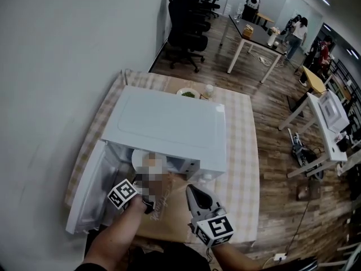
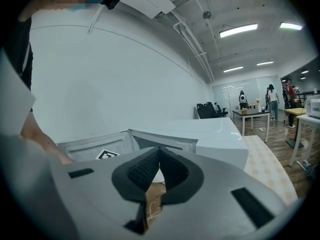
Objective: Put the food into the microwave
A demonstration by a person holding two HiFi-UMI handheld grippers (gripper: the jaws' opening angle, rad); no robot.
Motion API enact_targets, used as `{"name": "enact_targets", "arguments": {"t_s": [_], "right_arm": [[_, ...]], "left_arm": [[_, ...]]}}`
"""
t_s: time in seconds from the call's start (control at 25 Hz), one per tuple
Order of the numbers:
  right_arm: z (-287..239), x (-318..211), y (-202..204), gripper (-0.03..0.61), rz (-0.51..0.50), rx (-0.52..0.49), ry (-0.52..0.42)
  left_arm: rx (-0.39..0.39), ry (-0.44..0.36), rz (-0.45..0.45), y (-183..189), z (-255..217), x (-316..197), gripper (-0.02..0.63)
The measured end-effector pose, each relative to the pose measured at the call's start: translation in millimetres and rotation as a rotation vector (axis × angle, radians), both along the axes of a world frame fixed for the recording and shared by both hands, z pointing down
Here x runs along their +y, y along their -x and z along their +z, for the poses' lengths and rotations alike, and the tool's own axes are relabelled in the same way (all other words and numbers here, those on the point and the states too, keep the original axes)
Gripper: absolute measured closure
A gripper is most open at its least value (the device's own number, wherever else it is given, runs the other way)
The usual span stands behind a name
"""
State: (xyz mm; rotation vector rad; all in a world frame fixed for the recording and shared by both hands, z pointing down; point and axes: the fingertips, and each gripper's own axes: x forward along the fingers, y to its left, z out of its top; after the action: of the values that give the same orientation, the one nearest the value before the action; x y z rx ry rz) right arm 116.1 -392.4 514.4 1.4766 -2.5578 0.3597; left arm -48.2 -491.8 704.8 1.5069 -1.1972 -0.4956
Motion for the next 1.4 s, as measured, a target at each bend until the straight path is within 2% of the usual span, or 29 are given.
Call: {"name": "enact_targets", "arguments": {"t_s": [0.24, 0.36, 0.56, 0.92, 1.2, 1.4], "right_arm": [[5.4, -6.0, -1.5, 0.571, -0.007, -0.001, 0.015], [7.8, -7.8, -2.1, 0.571, -0.008, 0.005, 0.022], [11.5, -9.7, -0.4, 0.571, -0.020, 0.008, 0.030], [18.9, -10.3, -2.4, 0.571, -0.025, 0.023, 0.046], [26.4, -9.7, -3.3, 0.571, -0.027, -0.009, 0.057], [26.7, -7.5, 3.5, 0.571, -0.042, -0.024, 0.066]], "left_arm": [[0.021, 0.028, -0.017, -3.0, 10.7, -6.5, 0.597], [0.055, 0.042, -0.053, 1.2, 16.7, -11.7, 0.597], [0.099, 0.035, -0.050, -1.6, 21.7, -20.7, 0.597], [0.207, 0.102, -0.122, -9.5, 27.9, -29.1, 0.597], [0.215, 0.127, -0.161, -6.7, 28.6, -31.2, 0.592], [0.193, 0.165, -0.158, -2.9, 30.0, -28.5, 0.583]]}}
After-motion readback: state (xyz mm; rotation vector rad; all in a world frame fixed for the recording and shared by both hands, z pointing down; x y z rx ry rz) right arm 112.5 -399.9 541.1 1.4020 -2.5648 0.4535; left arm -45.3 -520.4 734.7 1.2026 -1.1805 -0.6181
